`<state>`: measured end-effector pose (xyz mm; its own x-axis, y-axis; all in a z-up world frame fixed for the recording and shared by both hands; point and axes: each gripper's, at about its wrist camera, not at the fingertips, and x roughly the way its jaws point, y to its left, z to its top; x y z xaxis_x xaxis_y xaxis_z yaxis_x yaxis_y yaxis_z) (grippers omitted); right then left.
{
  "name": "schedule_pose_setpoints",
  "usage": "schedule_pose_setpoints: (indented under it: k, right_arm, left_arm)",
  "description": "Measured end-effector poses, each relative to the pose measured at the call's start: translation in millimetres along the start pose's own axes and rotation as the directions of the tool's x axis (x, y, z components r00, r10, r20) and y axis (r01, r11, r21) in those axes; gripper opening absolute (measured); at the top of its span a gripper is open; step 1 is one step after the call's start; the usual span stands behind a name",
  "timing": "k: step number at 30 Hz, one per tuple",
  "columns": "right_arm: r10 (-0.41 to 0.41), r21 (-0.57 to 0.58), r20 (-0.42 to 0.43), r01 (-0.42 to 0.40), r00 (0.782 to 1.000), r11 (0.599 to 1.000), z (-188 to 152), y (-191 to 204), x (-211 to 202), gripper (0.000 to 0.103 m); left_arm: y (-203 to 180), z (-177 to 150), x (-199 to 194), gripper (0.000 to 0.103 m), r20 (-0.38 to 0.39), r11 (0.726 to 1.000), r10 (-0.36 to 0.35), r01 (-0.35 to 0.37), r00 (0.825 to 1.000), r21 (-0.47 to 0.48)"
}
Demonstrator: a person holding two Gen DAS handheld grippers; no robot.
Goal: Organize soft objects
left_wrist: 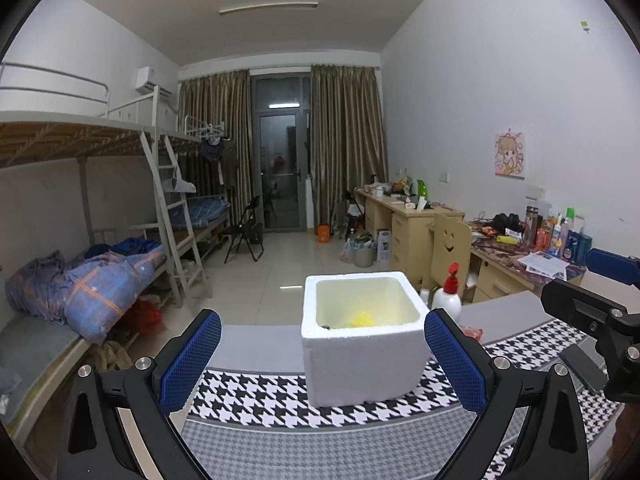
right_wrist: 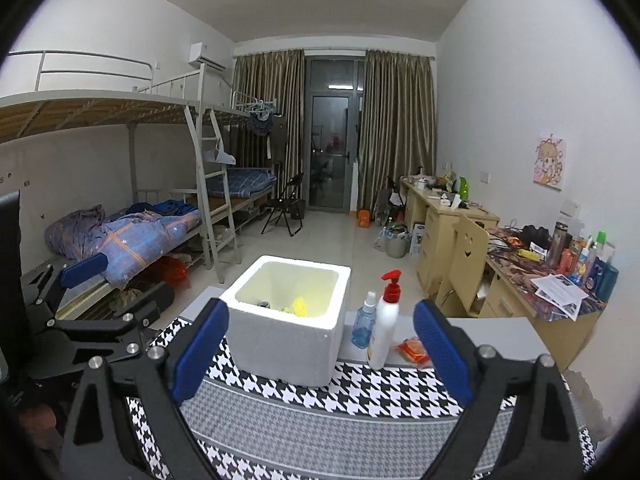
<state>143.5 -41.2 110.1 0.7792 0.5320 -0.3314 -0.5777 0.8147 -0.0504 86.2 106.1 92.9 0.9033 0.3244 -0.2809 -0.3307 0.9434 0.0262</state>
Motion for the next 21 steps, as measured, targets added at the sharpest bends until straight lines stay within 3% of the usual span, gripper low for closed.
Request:
schedule_pose_setpoints:
  k: [14, 21]
  right_arm:
    - [0.0, -0.007, 0.011, 0.0, 1.0, 1.0, -37, -1, -41, 0.096]
    - [-0.028, 0.003, 0.042, 0.028, 0.999, 1.0, -58, -6, -48, 0.096]
  left_arm:
    - [-18, -24, -47, 0.102, 0.017, 0.998, -0.057, 0.057, 0.998, 0.007]
    - [-24, -40, -58, 0.102, 0.048, 0.999, -0.041, 0.041, 0.998, 0.019]
